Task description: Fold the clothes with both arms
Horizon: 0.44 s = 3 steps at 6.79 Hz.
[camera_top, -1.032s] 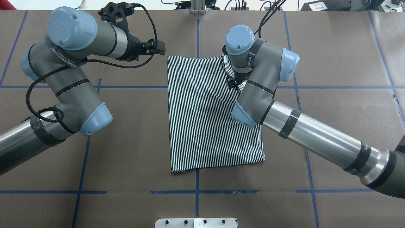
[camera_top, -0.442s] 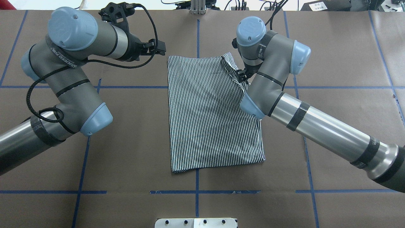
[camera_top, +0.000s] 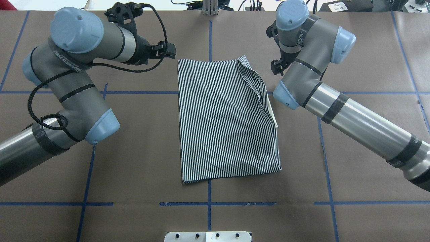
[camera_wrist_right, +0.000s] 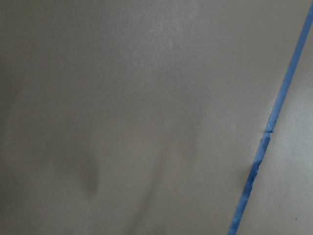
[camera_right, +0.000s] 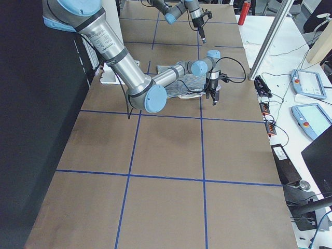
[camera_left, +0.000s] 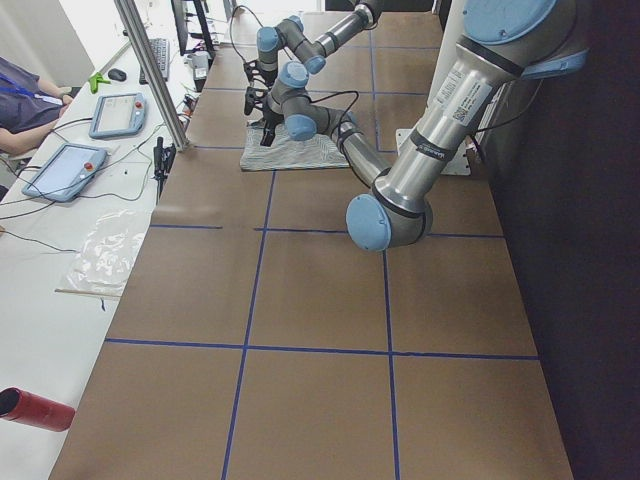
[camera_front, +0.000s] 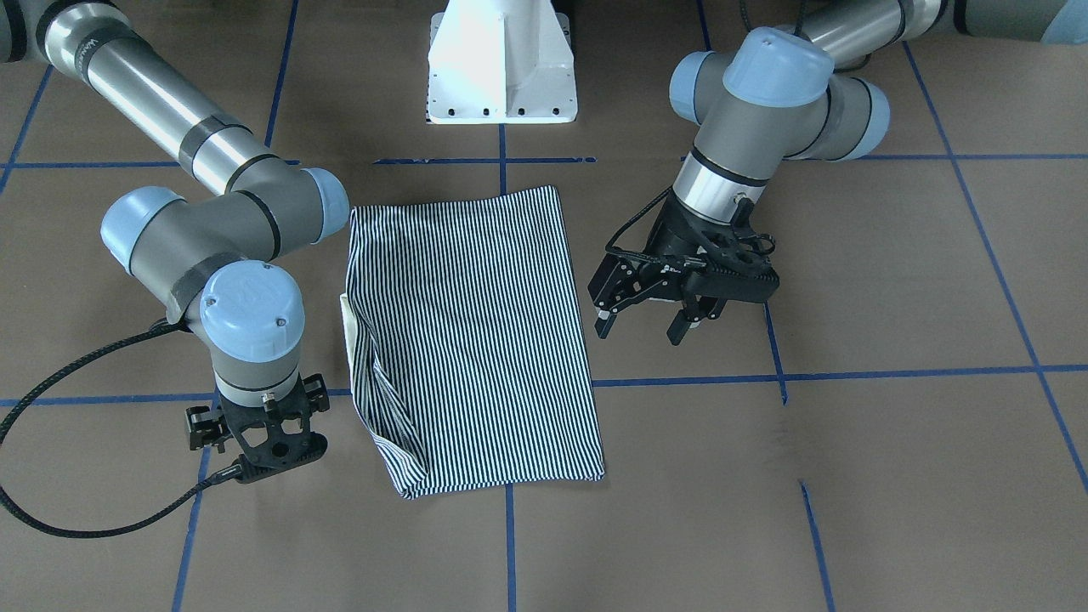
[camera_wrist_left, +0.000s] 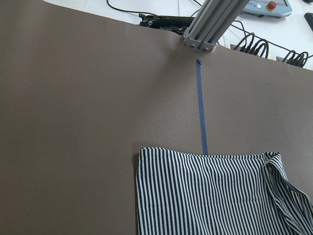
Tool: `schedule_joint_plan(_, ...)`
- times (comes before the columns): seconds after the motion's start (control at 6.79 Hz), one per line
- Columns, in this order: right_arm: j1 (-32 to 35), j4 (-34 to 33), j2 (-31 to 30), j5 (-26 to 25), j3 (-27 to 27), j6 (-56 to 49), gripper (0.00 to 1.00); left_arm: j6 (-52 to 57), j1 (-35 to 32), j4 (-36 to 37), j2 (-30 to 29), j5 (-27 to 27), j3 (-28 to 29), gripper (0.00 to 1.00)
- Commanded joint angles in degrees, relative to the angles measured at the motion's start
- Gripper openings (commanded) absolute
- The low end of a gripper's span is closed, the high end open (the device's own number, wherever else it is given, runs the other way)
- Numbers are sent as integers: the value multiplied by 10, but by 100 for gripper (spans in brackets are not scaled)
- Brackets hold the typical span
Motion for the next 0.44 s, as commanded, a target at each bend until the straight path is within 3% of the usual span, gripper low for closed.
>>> schedule_joint_plan(0.0,-14,2,90,4,-64,41,100,1,0,0,1,0,0,100)
schedule_joint_plan(0.15,-20,44,138,3,-134,47,100,1,0,0,1,0,0,100)
schedule_joint_plan(0.29,-36,122,138,-4,-172,78,100,1,0,-1,1,0,-1,100)
